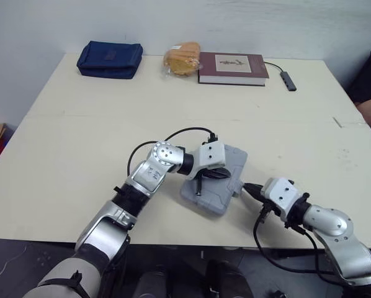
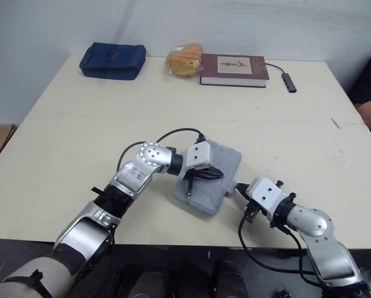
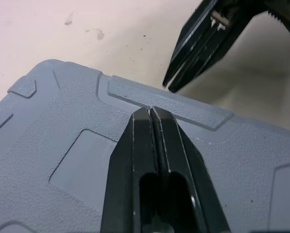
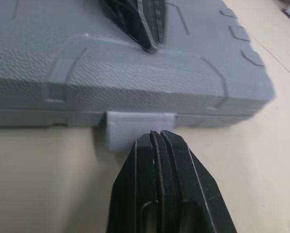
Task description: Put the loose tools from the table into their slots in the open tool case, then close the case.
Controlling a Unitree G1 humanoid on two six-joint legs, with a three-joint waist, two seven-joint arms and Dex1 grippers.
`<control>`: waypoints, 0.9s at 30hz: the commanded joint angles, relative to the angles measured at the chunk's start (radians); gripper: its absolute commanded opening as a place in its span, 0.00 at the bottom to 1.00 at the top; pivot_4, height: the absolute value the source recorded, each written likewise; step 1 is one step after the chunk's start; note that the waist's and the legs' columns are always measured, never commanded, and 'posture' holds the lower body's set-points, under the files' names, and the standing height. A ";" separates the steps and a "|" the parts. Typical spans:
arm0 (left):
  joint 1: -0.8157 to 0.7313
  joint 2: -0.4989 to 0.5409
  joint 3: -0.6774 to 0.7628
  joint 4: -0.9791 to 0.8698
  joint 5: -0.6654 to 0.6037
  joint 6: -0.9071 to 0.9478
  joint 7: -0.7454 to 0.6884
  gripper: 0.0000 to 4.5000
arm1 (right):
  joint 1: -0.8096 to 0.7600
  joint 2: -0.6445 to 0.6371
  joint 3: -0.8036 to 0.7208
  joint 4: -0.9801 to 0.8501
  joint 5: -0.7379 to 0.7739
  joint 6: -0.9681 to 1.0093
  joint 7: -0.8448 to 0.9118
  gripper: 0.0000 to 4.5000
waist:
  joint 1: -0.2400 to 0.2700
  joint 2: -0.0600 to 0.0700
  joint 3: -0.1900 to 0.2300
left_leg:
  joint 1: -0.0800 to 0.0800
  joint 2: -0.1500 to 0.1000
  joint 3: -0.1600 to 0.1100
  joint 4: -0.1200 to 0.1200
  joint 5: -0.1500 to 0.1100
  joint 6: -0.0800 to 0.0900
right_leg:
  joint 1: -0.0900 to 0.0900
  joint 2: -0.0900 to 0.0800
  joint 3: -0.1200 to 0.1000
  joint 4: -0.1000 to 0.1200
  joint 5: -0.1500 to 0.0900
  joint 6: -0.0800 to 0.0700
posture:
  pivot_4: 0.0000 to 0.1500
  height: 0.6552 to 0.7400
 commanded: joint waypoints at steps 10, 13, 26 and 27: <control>0.012 0.013 -0.037 0.132 0.066 0.009 0.013 0.00 | -0.093 0.061 0.067 0.079 -0.008 -0.044 0.017 0.01 | -0.007 0.000 -0.001 | 0.001 0.001 0.000 0.000 0.000 0.000 | 0.001 0.000 0.000 0.001 0.000 0.000 | 1.00 1.00; 0.007 0.020 -0.049 0.157 0.081 0.000 0.009 0.00 | -0.134 0.083 0.081 0.083 0.020 -0.037 0.046 0.01 | -0.012 0.000 -0.001 | 0.001 0.001 0.001 0.000 0.000 0.000 | 0.001 0.000 0.000 0.001 0.000 0.000 | 1.00 1.00; 0.006 0.019 -0.047 0.189 0.087 0.002 0.010 0.00 | -0.274 0.120 0.076 0.251 0.113 0.008 0.217 0.01 | -0.032 -0.002 -0.002 | 0.007 0.003 0.002 -0.001 0.000 -0.002 | 0.004 -0.001 0.002 0.002 0.000 -0.002 | 1.00 1.00; 0.007 0.020 -0.046 0.191 0.088 0.000 0.012 0.00 | -0.285 0.127 0.074 0.271 0.115 0.008 0.220 0.01 | -0.032 -0.002 -0.002 | 0.009 0.004 0.002 -0.001 0.000 -0.002 | 0.005 -0.001 0.002 0.001 -0.001 -0.002 | 1.00 1.00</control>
